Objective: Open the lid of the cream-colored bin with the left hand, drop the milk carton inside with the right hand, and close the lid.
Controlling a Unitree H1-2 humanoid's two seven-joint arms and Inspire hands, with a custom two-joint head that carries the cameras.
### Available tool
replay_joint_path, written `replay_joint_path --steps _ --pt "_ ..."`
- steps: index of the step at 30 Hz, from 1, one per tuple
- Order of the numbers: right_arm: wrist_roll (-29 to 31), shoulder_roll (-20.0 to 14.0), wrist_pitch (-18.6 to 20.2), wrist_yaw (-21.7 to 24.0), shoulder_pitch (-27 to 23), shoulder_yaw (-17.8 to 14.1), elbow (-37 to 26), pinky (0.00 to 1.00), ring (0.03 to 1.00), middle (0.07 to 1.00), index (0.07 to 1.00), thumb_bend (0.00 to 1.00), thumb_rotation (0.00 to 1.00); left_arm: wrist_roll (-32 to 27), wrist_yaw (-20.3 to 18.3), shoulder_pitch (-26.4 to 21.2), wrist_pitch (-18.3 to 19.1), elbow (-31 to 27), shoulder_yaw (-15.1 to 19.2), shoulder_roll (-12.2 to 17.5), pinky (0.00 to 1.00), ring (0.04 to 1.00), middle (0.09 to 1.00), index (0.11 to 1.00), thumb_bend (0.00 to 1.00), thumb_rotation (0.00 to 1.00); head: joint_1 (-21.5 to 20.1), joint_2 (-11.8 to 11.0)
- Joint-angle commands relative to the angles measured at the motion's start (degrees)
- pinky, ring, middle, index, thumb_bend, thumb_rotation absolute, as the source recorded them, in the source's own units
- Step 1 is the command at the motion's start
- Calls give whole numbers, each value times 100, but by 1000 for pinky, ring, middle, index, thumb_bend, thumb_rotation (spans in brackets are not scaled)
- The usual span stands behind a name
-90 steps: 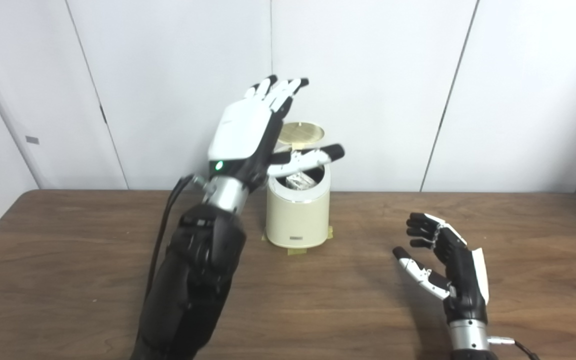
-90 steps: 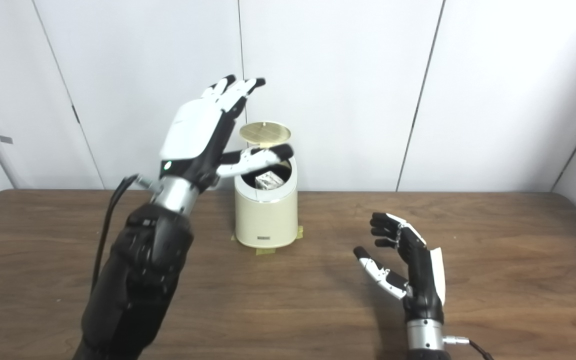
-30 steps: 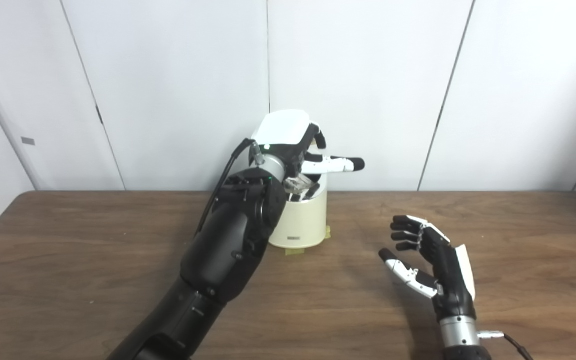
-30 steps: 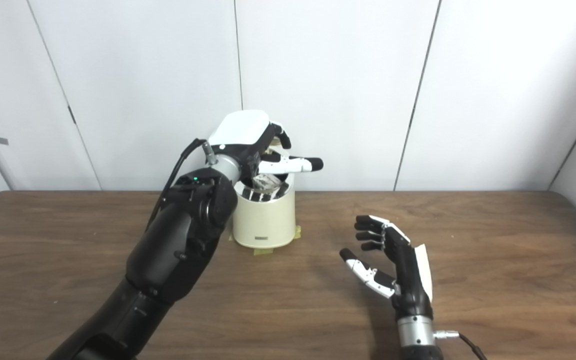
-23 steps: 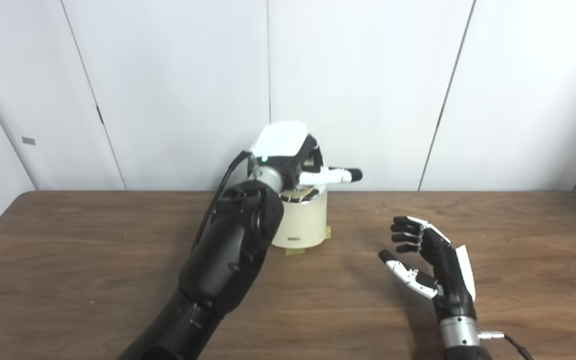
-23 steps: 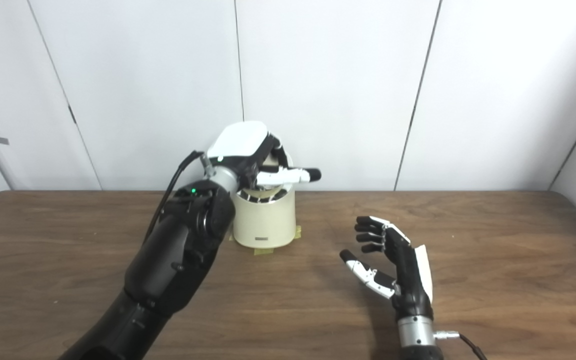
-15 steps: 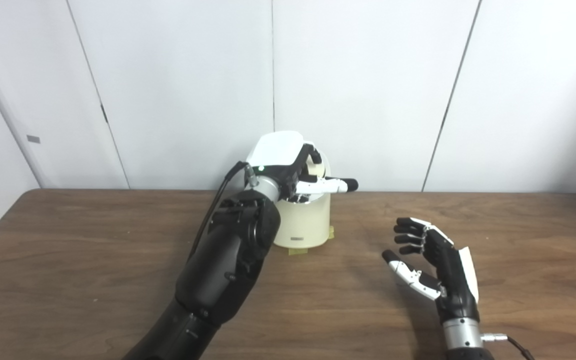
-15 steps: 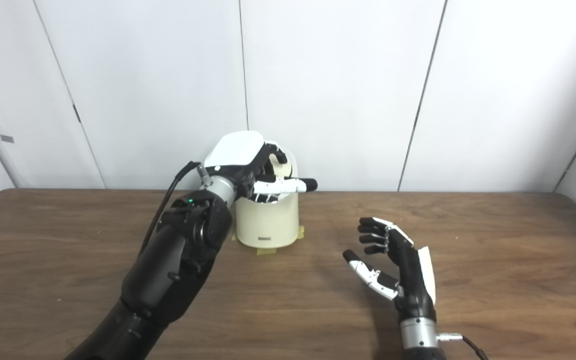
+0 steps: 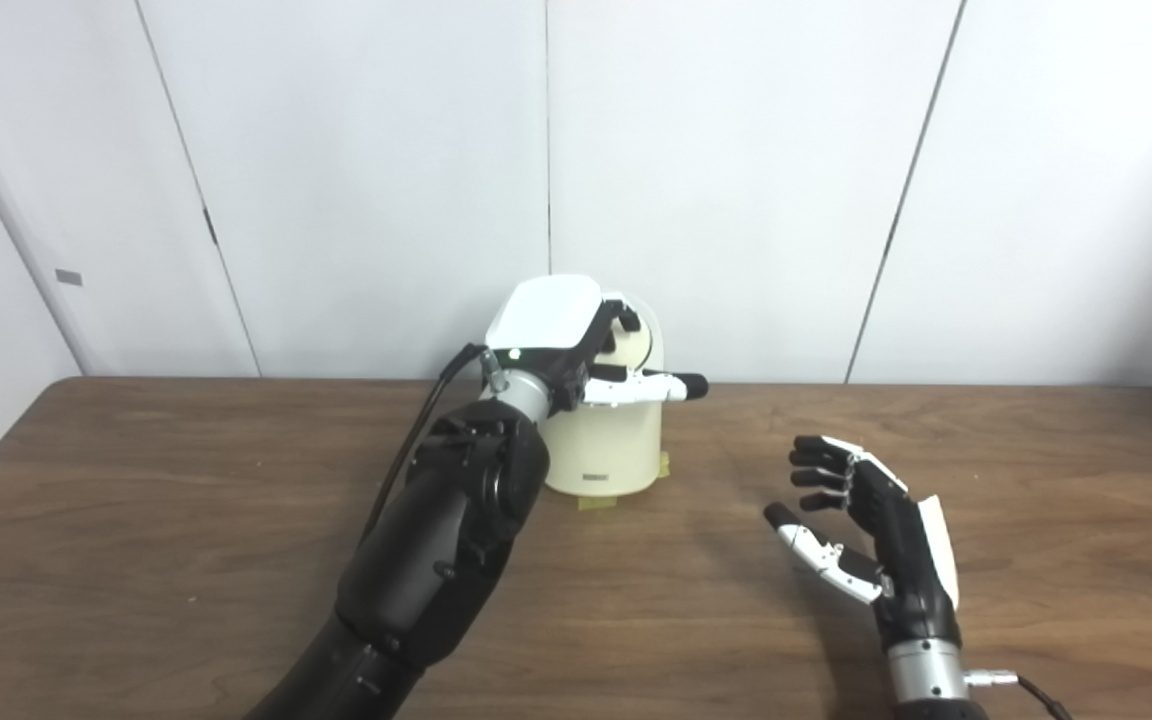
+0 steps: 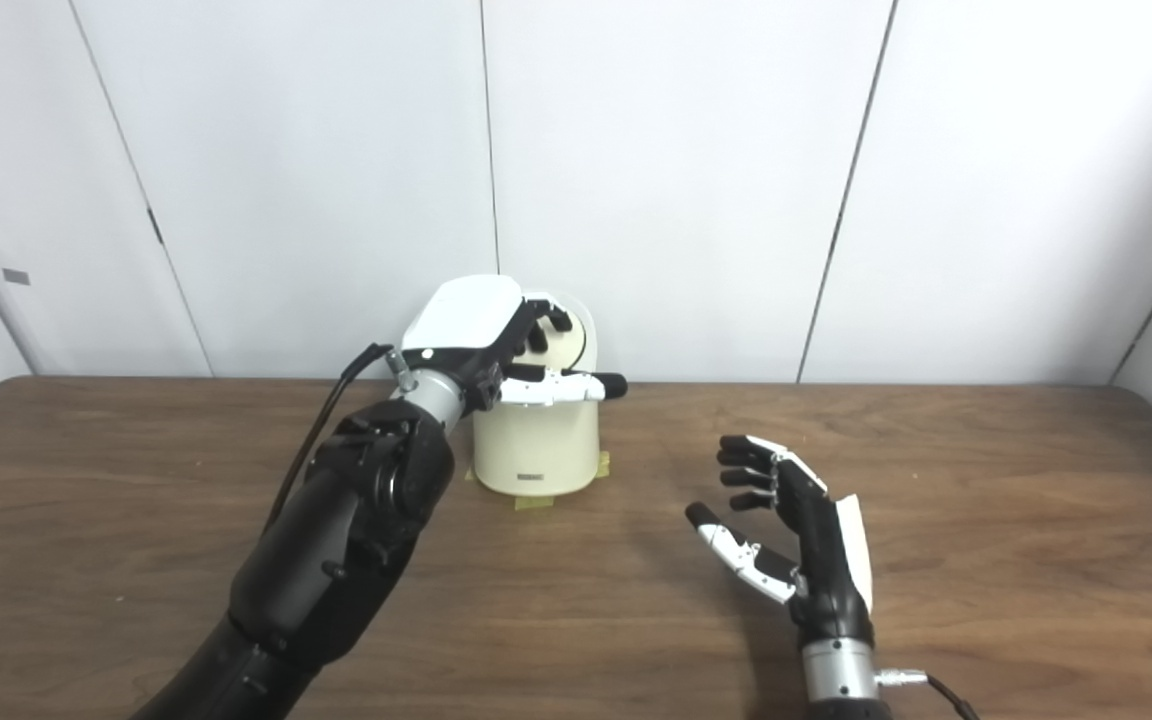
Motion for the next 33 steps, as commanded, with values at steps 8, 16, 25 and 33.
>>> replay_joint_path --steps 8,16,25,33 --pt "-50 56 132 93 211 8 -83 564 665 699 706 324 185 -109 298 17 -198 97 -41 135 1000 753 736 742 897 870 -65 10" --pt "-31 85 158 120 218 46 -127 561 659 702 713 326 190 -38 587 245 -591 278 -304 352 1000 757 709 731 883 873 -78 19" --pt "-18 120 177 147 218 42 -160 556 654 695 703 336 193 -22 660 382 -637 330 -376 367 1000 717 686 746 891 860 -76 22" --pt "-14 105 125 159 193 38 -108 549 649 689 702 335 202 -194 757 387 -704 186 -268 343 1000 694 724 750 872 878 -69 3"
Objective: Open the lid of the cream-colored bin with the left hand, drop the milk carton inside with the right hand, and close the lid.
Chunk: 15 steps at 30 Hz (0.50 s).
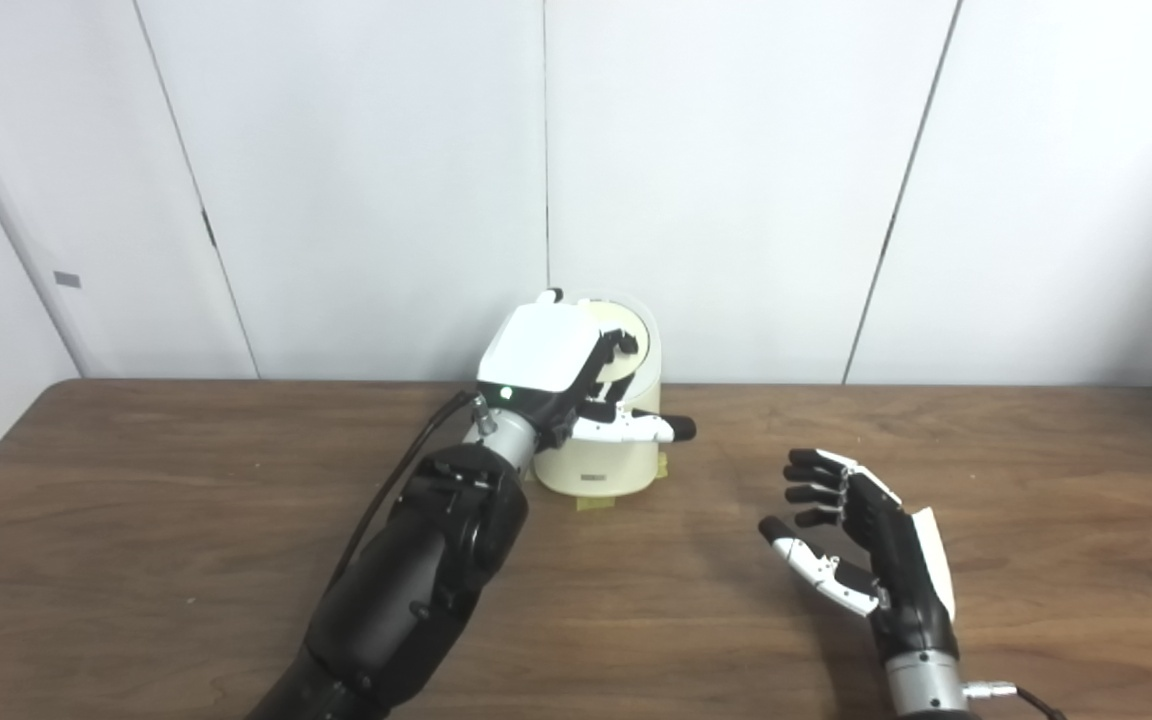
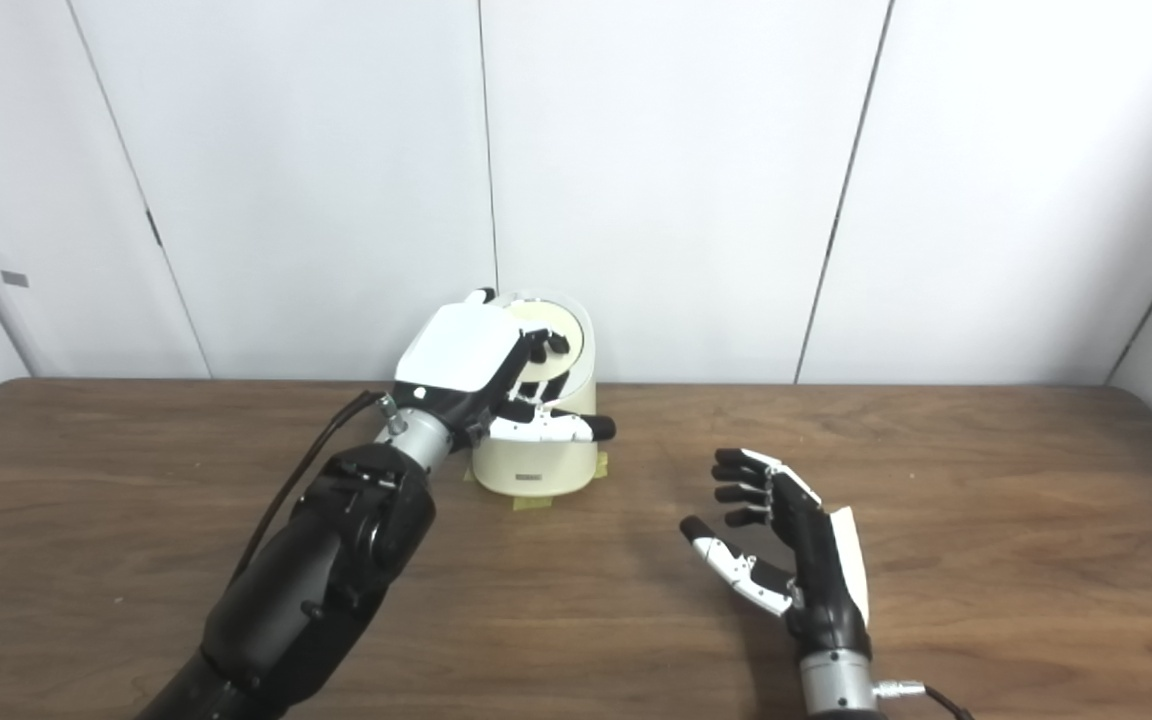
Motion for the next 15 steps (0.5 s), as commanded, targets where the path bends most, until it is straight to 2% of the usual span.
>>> replay_joint_path --steps 1,5,9,15 --pt "11 46 -154 29 105 21 58 551 650 690 701 338 198 -195 -42 31 -58 44 45 8 1000 704 738 755 871 868 3 7" --pt "-120 35 -80 5 112 35 43 559 653 694 699 338 212 -298 374 230 -269 -186 130 -57 920 771 779 796 827 845 11 5" --pt "-137 38 -112 -5 117 31 58 568 658 696 701 340 206 -470 1136 475 -590 -364 315 -211 784 770 775 802 750 789 11 5" --pt "-128 45 -124 -8 99 31 93 564 656 695 701 342 213 -517 1899 626 -951 -765 513 -341 734 803 807 819 692 722 16 -20"
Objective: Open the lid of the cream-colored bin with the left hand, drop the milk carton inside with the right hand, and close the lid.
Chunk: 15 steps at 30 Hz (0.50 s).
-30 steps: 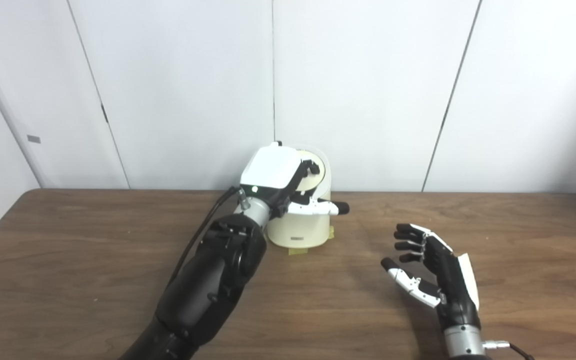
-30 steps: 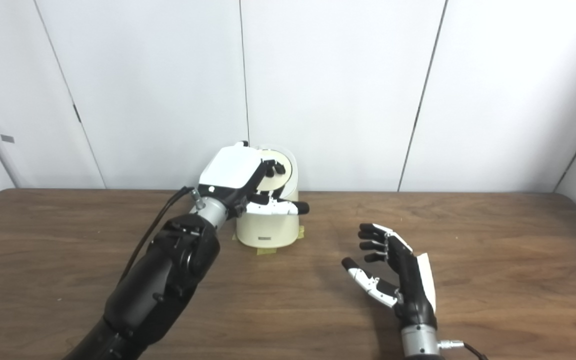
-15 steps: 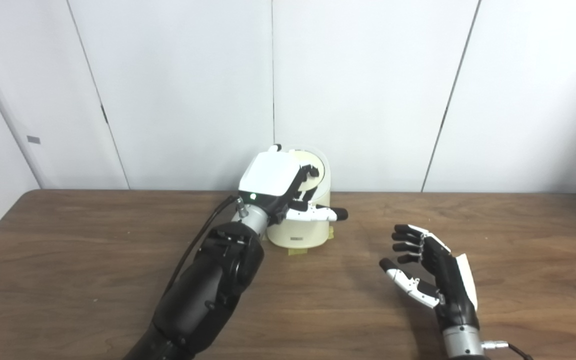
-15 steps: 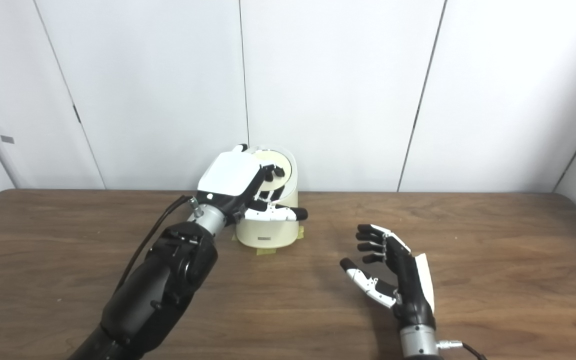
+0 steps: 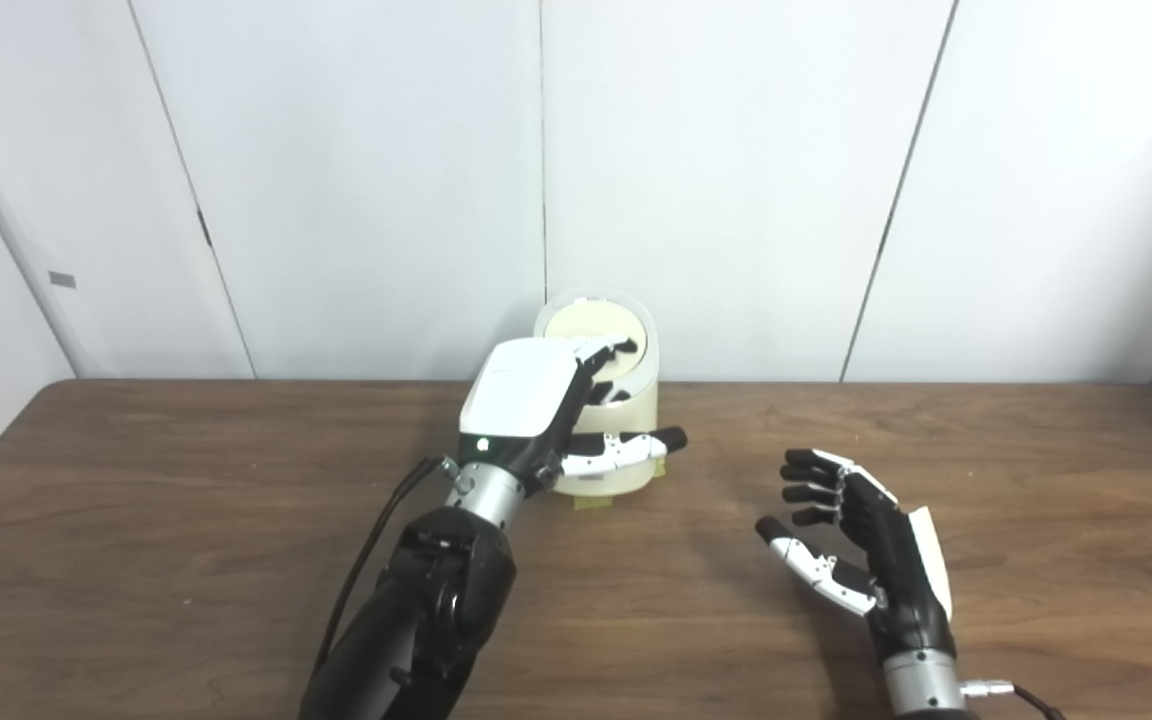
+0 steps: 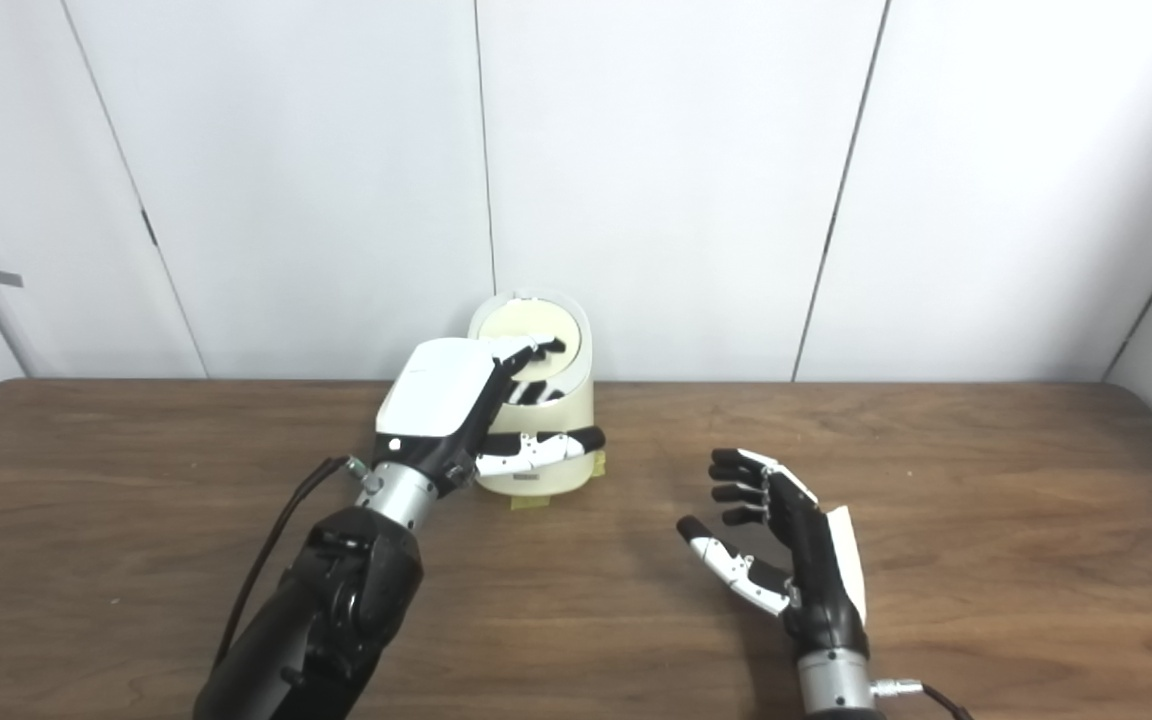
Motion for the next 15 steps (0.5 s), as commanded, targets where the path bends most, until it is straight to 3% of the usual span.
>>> replay_joint_path --steps 1,9,15 --pt "-116 35 -155 -45 93 33 113 564 655 692 700 340 209 42 454 -268 -248 -384 113 -37 751 815 818 829 688 734 1 3" --pt "-59 51 -179 -47 36 23 221 567 659 694 702 340 208 177 479 -117 -293 -1142 320 31 782 809 808 818 706 803 16 -33" --pt "-105 44 -173 -70 2 32 265 573 665 701 703 344 229 181 465 386 -340 -1783 585 95 758 798 801 812 663 786 20 -52"
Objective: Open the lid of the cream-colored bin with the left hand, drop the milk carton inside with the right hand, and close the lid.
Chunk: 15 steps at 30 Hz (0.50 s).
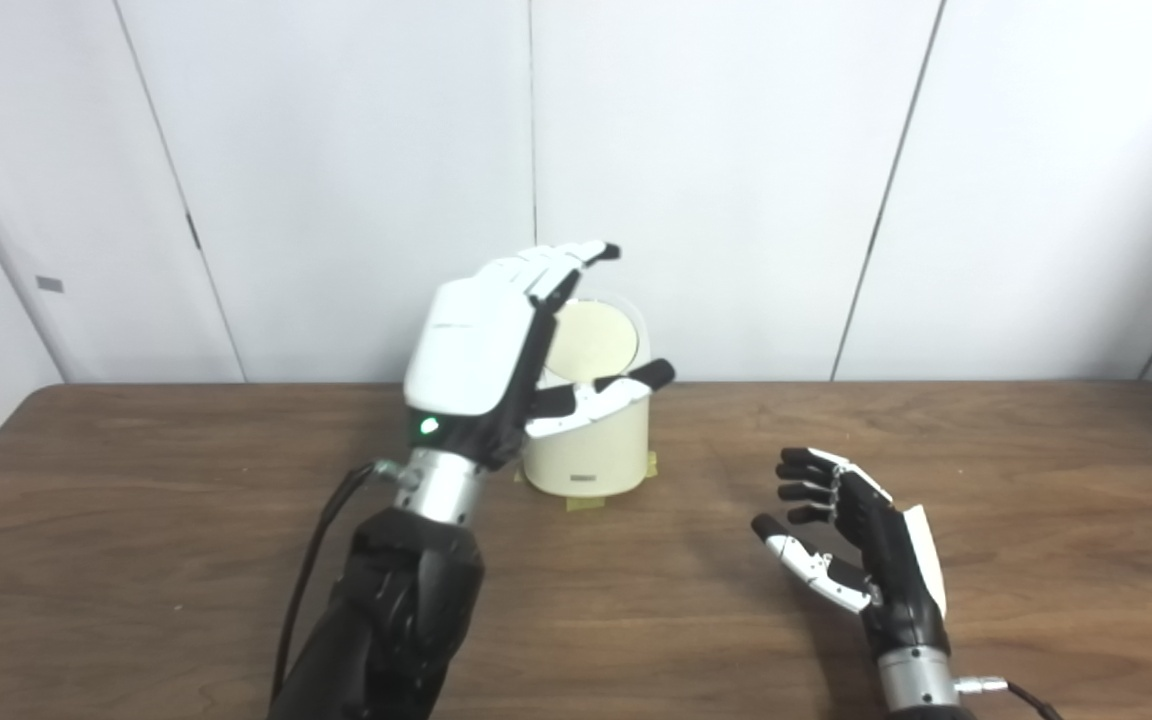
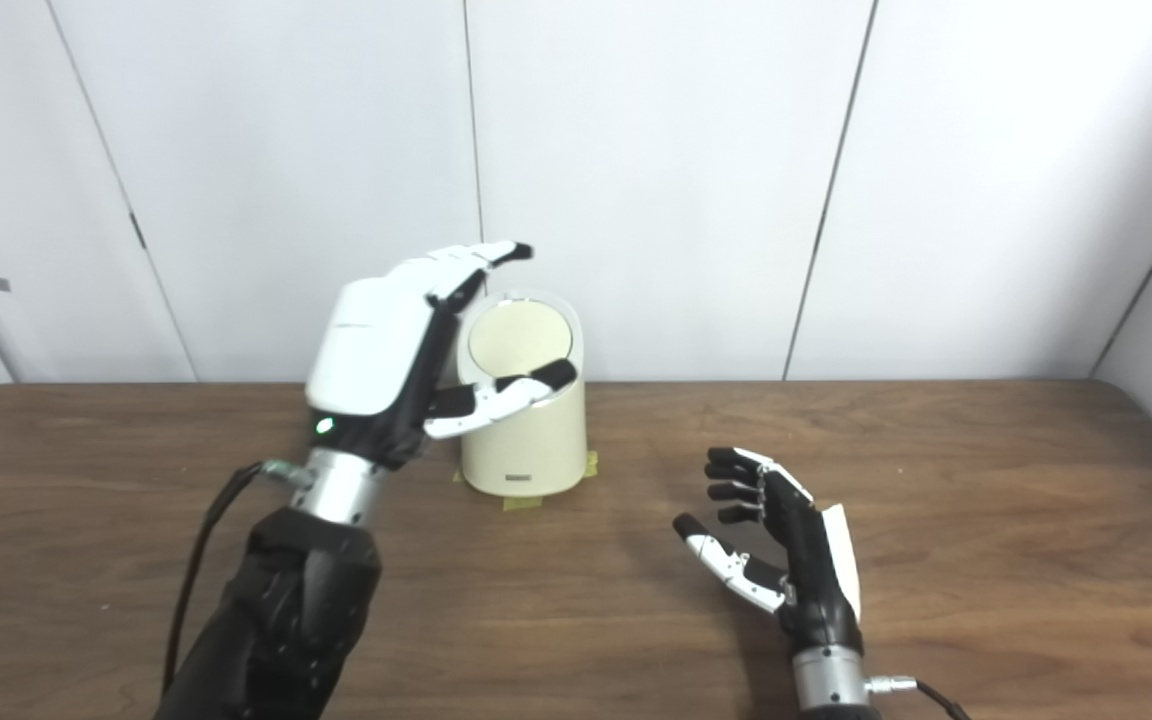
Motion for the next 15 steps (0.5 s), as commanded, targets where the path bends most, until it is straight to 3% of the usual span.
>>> replay_joint_path --steps 1,4,7,11,15 --pt "-140 24 -142 -57 72 29 155 568 663 702 702 343 232 42 114 28 -84 -283 128 68 760 792 800 811 648 798 -6 1" --pt "-127 41 -185 -70 57 35 166 572 665 701 699 339 207 -121 231 361 -175 -453 327 39 726 777 791 796 612 791 -9 -19" --pt "-117 45 -200 -81 53 39 172 574 667 698 700 330 187 -506 364 743 -359 -604 552 -1 691 778 792 785 471 752 -14 -20" --pt "-111 61 -219 -109 45 36 178 576 664 703 701 320 190 -1347 802 1267 -1005 -527 872 -29 617 749 766 748 259 540 -35 -24" --pt "-72 95 -306 -166 37 18 210 578 658 700 697 283 205 -1893 1022 1707 -1547 -323 1116 10 588 730 756 739 184 424 -71 -28"
